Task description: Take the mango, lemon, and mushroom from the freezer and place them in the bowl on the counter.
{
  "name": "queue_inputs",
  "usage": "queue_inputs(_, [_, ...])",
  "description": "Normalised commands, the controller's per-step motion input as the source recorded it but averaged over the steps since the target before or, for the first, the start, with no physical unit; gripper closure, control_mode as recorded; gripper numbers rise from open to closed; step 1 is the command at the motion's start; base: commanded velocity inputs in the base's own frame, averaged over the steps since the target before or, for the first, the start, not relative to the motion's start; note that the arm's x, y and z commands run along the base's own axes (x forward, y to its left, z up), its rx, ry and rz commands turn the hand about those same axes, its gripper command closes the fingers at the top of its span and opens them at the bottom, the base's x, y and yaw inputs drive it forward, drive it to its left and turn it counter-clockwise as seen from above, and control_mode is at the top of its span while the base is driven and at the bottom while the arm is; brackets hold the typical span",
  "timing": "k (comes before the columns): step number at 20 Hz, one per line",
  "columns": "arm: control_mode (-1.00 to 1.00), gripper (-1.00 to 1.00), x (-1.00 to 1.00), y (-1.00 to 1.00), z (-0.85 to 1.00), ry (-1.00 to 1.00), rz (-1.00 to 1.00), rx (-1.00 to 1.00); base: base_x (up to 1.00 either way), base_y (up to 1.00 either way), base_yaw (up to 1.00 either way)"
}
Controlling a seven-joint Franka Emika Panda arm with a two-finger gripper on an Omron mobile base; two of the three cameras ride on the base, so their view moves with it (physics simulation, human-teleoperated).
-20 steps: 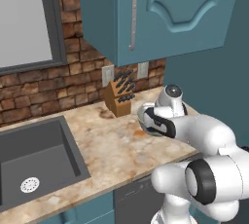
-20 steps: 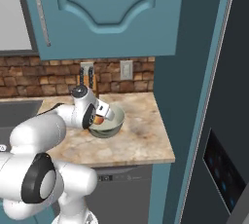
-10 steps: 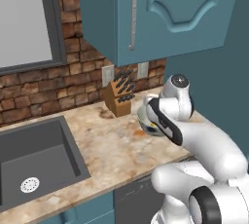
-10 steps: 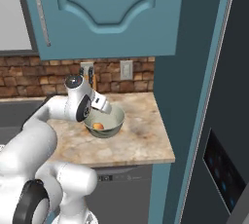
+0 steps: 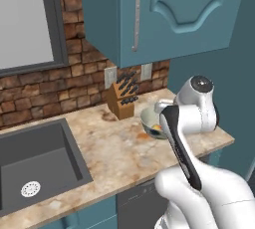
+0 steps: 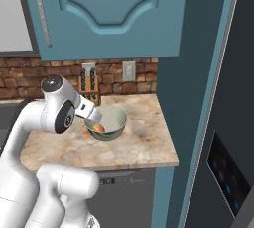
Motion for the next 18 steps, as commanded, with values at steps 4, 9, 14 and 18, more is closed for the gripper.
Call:
queue_inputs(4, [1.0, -1.0, -0.75, 0.01, 0.0, -0.06, -0.08, 0.0, -0.25, 0.0, -0.04])
queue_inputs(9, [1.0, -1.0, 0.0, 0.0, 0.0, 0.0, 0.0, 0.0, -1.0, 0.05, -0.23])
queue_inputs(14, [1.0, -1.0, 0.0, 0.0, 0.0, 0.0, 0.0, 0.0, -1.0, 0.01, -0.6])
queue_inputs(18, [1.0, -1.0, 0.0, 0.0, 0.0, 0.0, 0.0, 0.0, -0.89, -0.01, -0.76])
